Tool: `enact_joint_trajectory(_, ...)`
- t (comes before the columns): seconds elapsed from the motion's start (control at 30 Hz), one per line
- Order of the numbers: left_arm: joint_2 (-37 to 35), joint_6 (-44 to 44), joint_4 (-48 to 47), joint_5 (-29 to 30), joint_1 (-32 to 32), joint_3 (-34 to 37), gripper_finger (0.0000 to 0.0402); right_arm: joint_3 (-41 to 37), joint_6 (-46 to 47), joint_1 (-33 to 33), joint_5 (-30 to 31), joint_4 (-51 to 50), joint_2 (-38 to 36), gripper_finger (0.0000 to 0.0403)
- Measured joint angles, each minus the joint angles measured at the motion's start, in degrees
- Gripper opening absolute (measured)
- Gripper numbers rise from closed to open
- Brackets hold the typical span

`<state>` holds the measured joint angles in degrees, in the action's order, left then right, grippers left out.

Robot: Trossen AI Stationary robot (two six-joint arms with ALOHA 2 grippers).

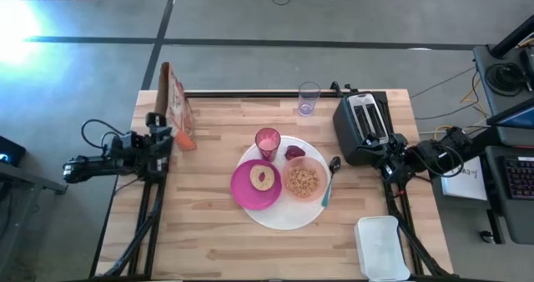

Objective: Arrange a breakfast setting
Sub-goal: Return to Home Position

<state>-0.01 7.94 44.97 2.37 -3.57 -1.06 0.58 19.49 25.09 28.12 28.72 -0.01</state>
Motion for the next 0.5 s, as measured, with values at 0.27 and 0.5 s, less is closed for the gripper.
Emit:
enact_joint_trajectory(0.27,0.0,0.8,0.1,-0.1,0.0,0.0,0.0111,0.0,0.0,0.0,0.0,0.0,0.0,0.0059)
enact_joint_trajectory(0.5,0.0,0.9,0.2,-0.3,0.0,0.0,0.0111,0.0,0.0,0.0,0.0,0.0,0.0,0.0059)
